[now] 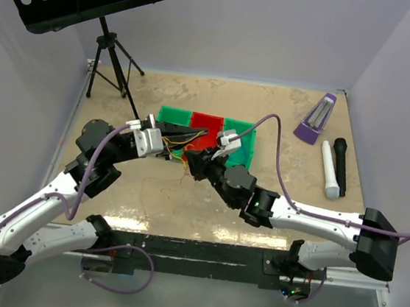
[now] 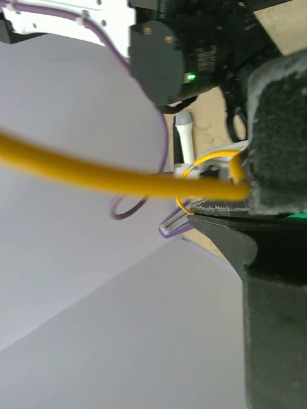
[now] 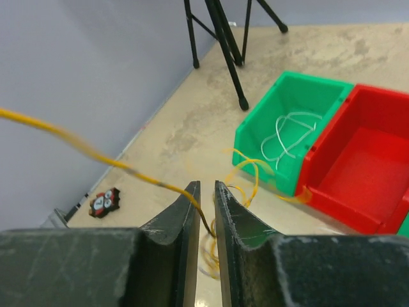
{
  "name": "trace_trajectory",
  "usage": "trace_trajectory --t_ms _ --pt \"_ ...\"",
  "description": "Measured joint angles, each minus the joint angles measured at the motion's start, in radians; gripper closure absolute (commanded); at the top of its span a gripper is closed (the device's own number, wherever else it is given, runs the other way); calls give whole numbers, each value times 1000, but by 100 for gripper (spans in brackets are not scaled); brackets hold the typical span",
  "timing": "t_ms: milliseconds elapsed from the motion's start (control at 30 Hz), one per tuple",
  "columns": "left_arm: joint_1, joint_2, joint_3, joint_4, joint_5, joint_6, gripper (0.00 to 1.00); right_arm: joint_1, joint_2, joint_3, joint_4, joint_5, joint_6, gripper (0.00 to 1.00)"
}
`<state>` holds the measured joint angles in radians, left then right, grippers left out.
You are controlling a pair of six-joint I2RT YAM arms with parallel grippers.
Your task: Untangle the cables
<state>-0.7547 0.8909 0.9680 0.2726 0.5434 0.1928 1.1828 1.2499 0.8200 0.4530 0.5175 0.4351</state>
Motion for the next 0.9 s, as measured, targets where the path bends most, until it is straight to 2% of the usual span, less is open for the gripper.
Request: trace_trajectory --t_ms 100,200,367,533,733,900 --pt "1 5 37 4 5 0 100 0 22 -56 24 -4 56 75" --pt "1 16 93 11 9 1 100 2 28 -127 24 -12 114 71" --pt "1 29 193 35 -7 37 100 11 18 -226 -4 -12 208 70" --pt "1 56 277 62 -80 100 100 24 -23 -273 -48 -8 284 70" --pt "1 141 361 39 -186 166 100 41 -102 -314 -99 4 349 70" --pt "1 245 369 -12 -242 186 100 60 -223 -354 -148 26 385 73"
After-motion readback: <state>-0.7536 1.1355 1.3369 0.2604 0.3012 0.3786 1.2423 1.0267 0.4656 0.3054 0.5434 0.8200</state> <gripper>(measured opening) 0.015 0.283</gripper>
